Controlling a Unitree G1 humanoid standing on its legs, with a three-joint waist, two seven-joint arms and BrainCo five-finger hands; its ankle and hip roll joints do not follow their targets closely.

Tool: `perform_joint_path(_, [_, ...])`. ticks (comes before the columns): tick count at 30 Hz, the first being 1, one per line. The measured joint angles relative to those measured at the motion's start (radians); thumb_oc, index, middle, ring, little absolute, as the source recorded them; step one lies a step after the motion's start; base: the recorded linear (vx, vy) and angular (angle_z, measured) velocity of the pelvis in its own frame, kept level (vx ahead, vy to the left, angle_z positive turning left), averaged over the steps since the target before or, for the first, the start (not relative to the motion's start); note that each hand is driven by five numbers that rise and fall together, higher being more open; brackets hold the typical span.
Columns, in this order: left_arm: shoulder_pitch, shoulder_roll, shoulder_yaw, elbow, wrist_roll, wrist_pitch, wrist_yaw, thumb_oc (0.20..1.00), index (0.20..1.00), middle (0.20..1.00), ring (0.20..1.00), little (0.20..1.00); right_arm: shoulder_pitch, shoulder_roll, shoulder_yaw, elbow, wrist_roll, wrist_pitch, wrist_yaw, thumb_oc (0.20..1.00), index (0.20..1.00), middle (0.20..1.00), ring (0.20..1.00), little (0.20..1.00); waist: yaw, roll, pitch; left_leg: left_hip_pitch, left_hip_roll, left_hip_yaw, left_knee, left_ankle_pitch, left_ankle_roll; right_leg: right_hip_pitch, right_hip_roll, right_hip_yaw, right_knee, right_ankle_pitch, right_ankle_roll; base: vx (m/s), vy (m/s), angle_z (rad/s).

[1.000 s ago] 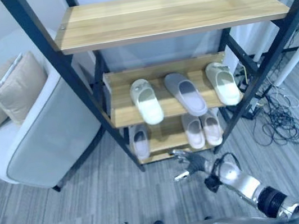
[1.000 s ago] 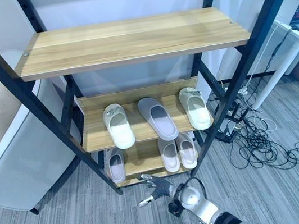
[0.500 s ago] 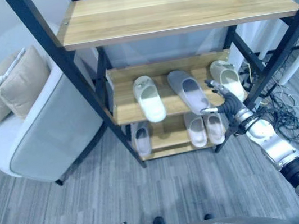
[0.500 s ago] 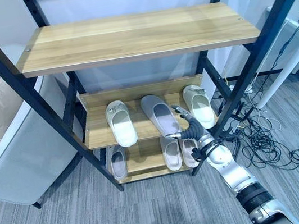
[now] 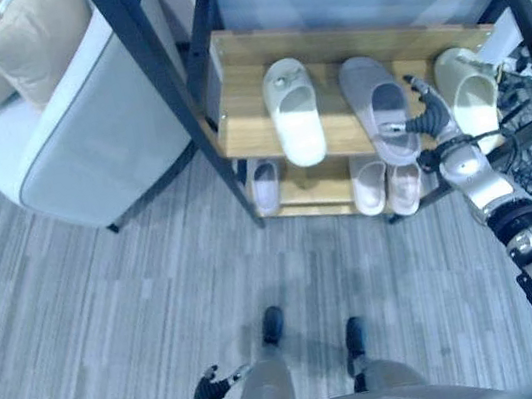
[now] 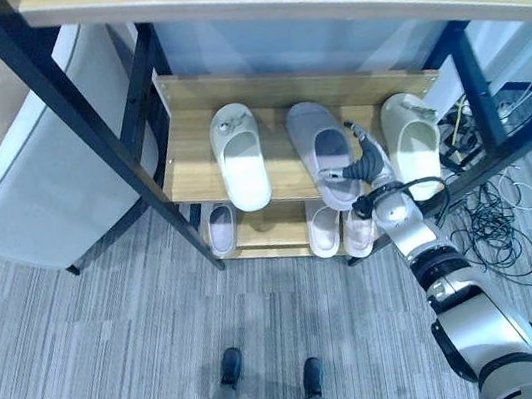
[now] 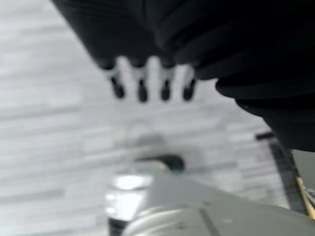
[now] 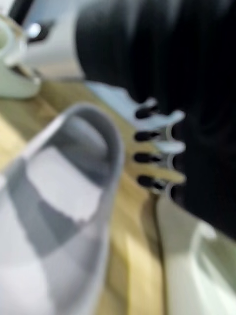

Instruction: Arrange the slippers neatly on the shoe rack.

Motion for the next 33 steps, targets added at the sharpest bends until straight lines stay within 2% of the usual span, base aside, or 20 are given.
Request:
perform_joint_path(1, [-0.004, 0.0, -0.006, 0.007, -0.009, -0.001, 0.002, 1.0, 1.0, 1.0, 1.0, 1.0, -0.034, -0.018, 0.03, 0.029, -0.023, 0.005, -0.013, 1.0, 1.0, 1.0, 1.0, 1.0, 0.004, 0.001, 0.005, -0.007, 0.0, -0.001, 0.0, 0.0, 0.0, -0.008, 0.0, 0.001, -0.001, 0.0, 0.0, 0.03, 0.017, 0.04])
perform_joint_path(4, [0.001, -0.001, -0.006, 0.018, -0.027, 0.001, 0.005, 1.0, 1.0, 1.0, 1.0, 1.0, -0.037, -0.051, 0.022, 0.026, -0.062, 0.015, -0.047, 1.0, 1.0, 1.0, 1.0, 1.0, 0.009, 0.001, 0.007, -0.018, -0.001, -0.002, -0.001, 0.001, 0.0, -0.016, 0.0, 0.0, 0.001, 0.0, 0.0, 0.06, 0.012, 0.04])
perform_joint_path(6, [-0.001, 0.0, -0.007, 0.017, -0.033, -0.003, 0.026, 1.0, 1.0, 1.0, 1.0, 1.0, -0.037, -0.055, -0.056, 0.027, -0.055, 0.015, -0.088, 1.0, 1.0, 1.0, 1.0, 1.0, 0.008, 0.002, 0.007, -0.03, -0.002, -0.005, -0.002, 0.001, 0.001, -0.027, -0.001, -0.001, 0.001, 0.0, 0.0, 0.05, -0.011, 0.02])
perform_joint_path(9, [-0.003, 0.0, -0.024, 0.012, -0.035, -0.01, 0.046, 1.0, 1.0, 1.0, 1.0, 1.0, -0.033, -0.073, -0.06, 0.044, -0.018, 0.017, -0.118, 1.0, 1.0, 1.0, 1.0, 1.0, 0.002, 0.003, 0.008, -0.031, -0.001, -0.007, -0.002, 0.001, 0.001, -0.028, 0.0, -0.002, 0.001, 0.0, 0.0, 0.0, 0.0, 0.0])
perform_joint_path(17, [-0.007, 0.004, -0.051, -0.016, -0.056, -0.026, 0.066, 1.0, 1.0, 1.0, 1.0, 1.0, -0.046, -0.06, -0.062, 0.204, 0.099, 0.004, -0.107, 1.0, 1.0, 1.0, 1.0, 1.0, 0.01, 0.01, 0.009, -0.036, -0.002, -0.013, -0.001, 0.004, -0.002, -0.032, 0.0, -0.007, -0.003, 0.0, 0.0, 0.0, -0.002, 0.01])
perform_joint_path(24, [-0.007, 0.003, -0.052, 0.022, -0.058, -0.027, 0.062, 1.0, 1.0, 1.0, 1.0, 1.0, -0.08, -0.062, -0.045, 0.215, 0.139, 0.002, -0.076, 1.0, 1.0, 1.0, 1.0, 1.0, 0.011, 0.02, 0.004, -0.102, -0.003, -0.032, 0.007, 0.015, -0.005, -0.084, 0.001, -0.028, 0.0, 0.004, -0.002, 0.0, 0.007, 0.07])
perform_joint_path(27, [-0.006, 0.003, -0.053, 0.025, -0.057, -0.025, 0.06, 1.0, 1.0, 1.0, 1.0, 1.0, -0.087, -0.065, -0.045, 0.216, 0.139, 0.002, -0.075, 1.0, 1.0, 1.0, 1.0, 1.0, 0.034, 0.024, 0.005, -0.106, -0.003, -0.034, 0.006, 0.016, -0.005, -0.086, 0.001, -0.031, 0.001, 0.003, -0.002, 0.0, 0.006, 0.05])
perform_joint_path(33, [-0.01, 0.004, -0.074, 0.02, -0.057, -0.031, 0.06, 1.0, 1.0, 1.0, 1.0, 1.0, -0.149, -0.077, -0.03, 0.238, 0.161, 0.002, -0.076, 1.0, 1.0, 1.0, 1.0, 1.0, 0.038, 0.03, 0.005, -0.14, -0.006, -0.057, 0.01, 0.021, -0.007, -0.109, 0.001, -0.049, 0.001, 0.004, -0.002, 0.0, 0.014, 0.07])
